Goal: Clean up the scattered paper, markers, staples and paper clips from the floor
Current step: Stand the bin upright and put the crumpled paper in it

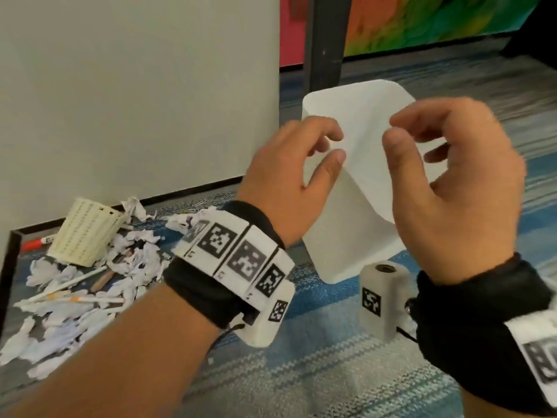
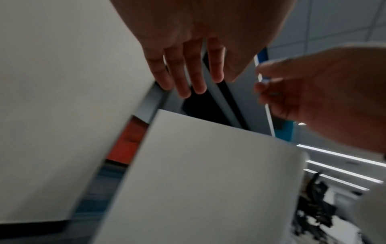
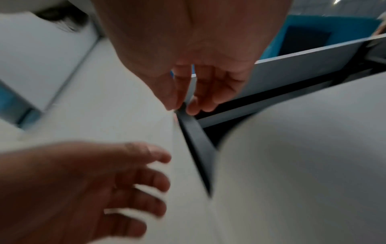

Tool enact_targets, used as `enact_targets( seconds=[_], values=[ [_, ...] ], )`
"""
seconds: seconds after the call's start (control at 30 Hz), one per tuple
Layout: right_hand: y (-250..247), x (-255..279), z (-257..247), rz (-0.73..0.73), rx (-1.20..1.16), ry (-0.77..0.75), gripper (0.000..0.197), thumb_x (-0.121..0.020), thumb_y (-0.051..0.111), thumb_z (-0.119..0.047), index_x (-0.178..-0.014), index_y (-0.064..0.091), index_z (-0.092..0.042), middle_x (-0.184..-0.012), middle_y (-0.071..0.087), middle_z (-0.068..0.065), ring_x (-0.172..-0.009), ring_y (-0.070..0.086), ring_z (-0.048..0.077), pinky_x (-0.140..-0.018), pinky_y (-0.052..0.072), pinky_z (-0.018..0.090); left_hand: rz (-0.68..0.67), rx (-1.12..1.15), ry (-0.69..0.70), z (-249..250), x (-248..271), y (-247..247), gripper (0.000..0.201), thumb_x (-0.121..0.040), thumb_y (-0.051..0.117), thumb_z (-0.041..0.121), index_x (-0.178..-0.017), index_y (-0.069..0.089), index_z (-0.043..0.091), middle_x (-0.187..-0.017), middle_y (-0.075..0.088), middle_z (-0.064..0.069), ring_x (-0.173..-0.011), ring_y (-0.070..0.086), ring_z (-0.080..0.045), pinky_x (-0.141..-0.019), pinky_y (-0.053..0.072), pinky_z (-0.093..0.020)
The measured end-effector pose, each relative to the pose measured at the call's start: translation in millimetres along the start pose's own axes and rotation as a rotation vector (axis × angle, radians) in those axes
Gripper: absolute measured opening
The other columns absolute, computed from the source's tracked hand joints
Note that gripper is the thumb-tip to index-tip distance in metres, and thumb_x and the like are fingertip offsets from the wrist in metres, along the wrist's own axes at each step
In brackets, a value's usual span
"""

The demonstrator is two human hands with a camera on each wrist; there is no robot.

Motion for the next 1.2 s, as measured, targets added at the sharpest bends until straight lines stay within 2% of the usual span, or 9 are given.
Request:
enact_targets(
  seconds=[0.1, 0.2, 0.33, 0.47, 0.77, 0.87, 1.0, 1.1, 1.2],
  values=[
    [42.5, 17.7, -45.5, -0.124, -0.279, -0.054, 0.004, -0.089, 0.058, -0.014, -0.091, 0.061, -0.015, -0.079, 0.059, -0.004, -0.069, 0.050, 0.008, -0.066, 0.041, 0.020, -0.089, -0.144, -0.107, -50.3, 44.1, -47.3, 0.007, -0.087, 0.052, 0.027, -0.091, 0.057, 0.023, -0.080, 0.059, 0.005, -0.072, 0.052, -0.009, -0.068, 0.043, -0.020],
    [125.6, 55.8, -69.9, -0.518, -0.340, -0.008, 0.006, -0.087, 0.059, -0.018, -0.091, 0.062, -0.021, -0.077, 0.056, -0.007, -0.065, 0.046, 0.004, -0.064, 0.038, 0.018, -0.361, -0.409, -0.306, -123.6, 107.5, -95.6, 0.001, -0.086, 0.049, 0.035, -0.086, 0.049, 0.034, -0.073, 0.053, 0.011, -0.067, 0.050, -0.006, -0.065, 0.044, -0.031],
    [230.0, 131.4, -70.7, -1.167, -0.079, -0.129, 0.025, -0.093, 0.046, -0.017, -0.115, 0.058, -0.018, -0.111, 0.057, 0.004, -0.101, 0.054, 0.022, -0.084, 0.040, 0.030, -0.647, -0.622, -0.670, -214.7, 205.9, -138.1, 0.009, -0.089, 0.047, 0.035, -0.089, 0.040, 0.039, -0.082, 0.052, 0.010, -0.080, 0.053, -0.015, -0.073, 0.045, -0.030],
    [286.4, 192.7, -71.0, -1.394, 0.027, -0.118, 0.032, -0.094, 0.044, -0.017, -0.124, 0.054, -0.015, -0.129, 0.052, 0.010, -0.118, 0.050, 0.029, -0.097, 0.040, 0.034, -0.604, -0.547, -0.909, -240.6, 277.4, -144.2, 0.006, -0.091, 0.047, 0.027, -0.094, 0.047, 0.033, -0.088, 0.048, 0.007, -0.076, 0.046, -0.012, -0.071, 0.035, -0.022],
    [325.9, 227.0, -62.0, -1.361, 0.079, -0.260, 0.049, -0.089, 0.047, -0.020, -0.137, 0.038, -0.023, -0.128, 0.047, 0.009, -0.120, 0.043, 0.030, -0.097, 0.043, 0.041, -0.643, -0.511, -0.874, -261.6, 299.2, -68.4, 0.055, -0.090, 0.052, 0.033, -0.138, 0.025, 0.031, -0.140, 0.027, 0.001, -0.123, 0.043, -0.026, -0.093, 0.047, -0.045],
    [302.6, 211.2, -68.0, -1.292, -0.033, -0.185, 0.050, -0.090, 0.043, -0.029, -0.139, 0.035, -0.030, -0.118, 0.042, 0.005, -0.103, 0.049, 0.025, -0.086, 0.043, 0.033, -0.721, -0.618, -0.841, -268.3, 297.1, -58.5, 0.035, -0.093, 0.045, 0.025, -0.127, 0.038, 0.025, -0.132, 0.038, -0.003, -0.120, 0.044, -0.028, -0.090, 0.047, -0.047],
    [261.5, 171.3, -69.5, -1.105, -0.215, -0.092, 0.048, -0.078, 0.023, -0.047, -0.105, 0.054, -0.022, -0.100, 0.034, -0.002, -0.080, 0.044, 0.019, -0.070, 0.038, 0.029, -0.463, -0.503, -0.965, -259.1, 274.6, -83.6, 0.037, -0.097, 0.030, 0.024, -0.134, 0.031, 0.027, -0.130, 0.040, -0.007, -0.108, 0.053, -0.029, -0.089, 0.046, -0.039],
    [220.4, 128.2, -66.4, -0.903, -0.321, -0.045, 0.031, -0.078, 0.026, -0.040, -0.087, 0.048, -0.022, -0.096, 0.037, -0.006, -0.079, 0.043, 0.012, -0.069, 0.037, 0.028, -0.255, -0.439, -0.751, -223.7, 223.6, -99.9, 0.027, -0.094, 0.033, 0.014, -0.115, 0.047, 0.022, -0.111, 0.043, -0.007, -0.090, 0.053, -0.027, -0.077, 0.044, -0.033],
    [172.6, 82.7, -65.2, -0.673, -0.362, -0.027, 0.009, -0.083, 0.036, -0.029, -0.088, 0.043, -0.028, -0.079, 0.038, -0.016, -0.068, 0.040, 0.001, -0.060, 0.031, 0.016, -0.148, -0.390, -0.514, -173.7, 159.8, -102.9, 0.026, -0.085, 0.027, 0.032, -0.097, 0.049, 0.024, -0.097, 0.042, 0.000, -0.083, 0.050, -0.014, -0.070, 0.044, -0.032]
  ],
)
Point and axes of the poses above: each hand's wrist, its own x-axis away from the middle knuckle, its own y-axis out of the palm, z = x × y, the point moved 3 cm from there along -x, towards the middle knuckle
